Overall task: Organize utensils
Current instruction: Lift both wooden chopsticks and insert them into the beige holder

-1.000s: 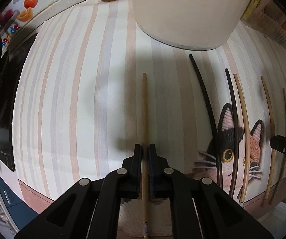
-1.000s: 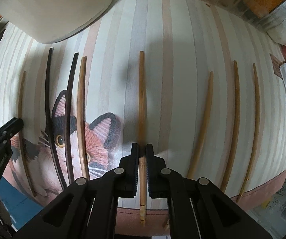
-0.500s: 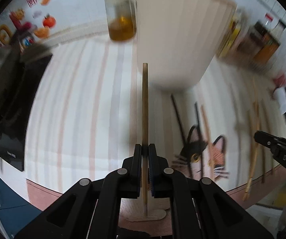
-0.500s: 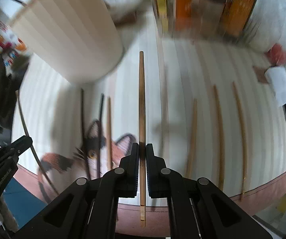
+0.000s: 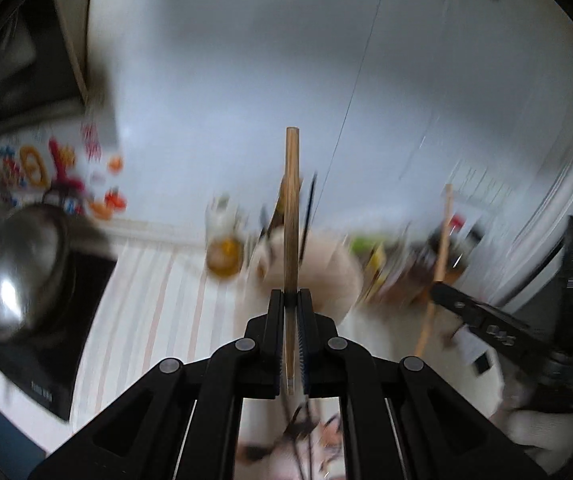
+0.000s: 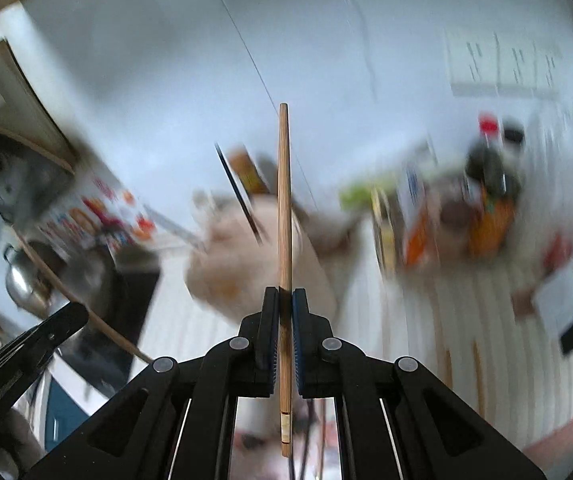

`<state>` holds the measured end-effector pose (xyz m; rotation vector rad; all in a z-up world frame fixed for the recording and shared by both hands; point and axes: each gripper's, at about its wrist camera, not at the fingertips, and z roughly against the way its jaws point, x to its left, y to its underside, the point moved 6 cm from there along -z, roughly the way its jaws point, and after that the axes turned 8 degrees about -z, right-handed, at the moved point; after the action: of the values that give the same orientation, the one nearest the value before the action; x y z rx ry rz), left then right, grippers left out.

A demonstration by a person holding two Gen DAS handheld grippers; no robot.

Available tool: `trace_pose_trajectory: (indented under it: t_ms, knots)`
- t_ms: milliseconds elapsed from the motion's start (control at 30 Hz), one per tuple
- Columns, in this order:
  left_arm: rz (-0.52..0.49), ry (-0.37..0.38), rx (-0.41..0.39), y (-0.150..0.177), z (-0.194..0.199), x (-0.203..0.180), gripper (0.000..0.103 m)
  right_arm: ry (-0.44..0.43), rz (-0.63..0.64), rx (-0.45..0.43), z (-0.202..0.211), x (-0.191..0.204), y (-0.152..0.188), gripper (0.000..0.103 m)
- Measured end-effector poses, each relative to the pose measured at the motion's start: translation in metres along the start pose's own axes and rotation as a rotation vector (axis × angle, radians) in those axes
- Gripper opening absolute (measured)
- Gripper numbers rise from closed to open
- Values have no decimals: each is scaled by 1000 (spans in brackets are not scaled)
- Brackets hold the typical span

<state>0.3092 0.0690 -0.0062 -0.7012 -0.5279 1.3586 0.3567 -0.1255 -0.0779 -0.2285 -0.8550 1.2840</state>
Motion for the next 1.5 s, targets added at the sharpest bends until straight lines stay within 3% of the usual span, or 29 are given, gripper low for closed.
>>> trace_pose_trajectory:
  t_ms: [200,400,667,900,1100,1300,1400,1433,1500]
  knots:
    - [-6,-5,-86,-67,-1,-1,4,-5,7,-105,-15,26,-67,7]
    - [-5,-22,-61,-90,-37,1,4,-9,-11,-139,-58,34,-101,7]
    - [17,-31,16,-92,-97,11,4,-16,-27,-152,-117,27,-102,7]
    - [39,-20,71,-88,-131,19,4,-30,-18,-144,-143,22,-90,6]
    - [32,7,128,-77,-143,12,4,-34,22,-109,-147,23,-77,7]
    - [75,68,161,-67,-133,11,6,-55,39,-7,-137,21,-64,7]
    - [60,35,149,-65,-117,14,11,-52,44,24,-124,18,-58,13]
    - [57,26,141,-65,-112,15,19,-51,41,23,-117,15,-57,17]
    - [52,-1,124,-63,-101,19,52,-51,38,16,-104,11,-56,32]
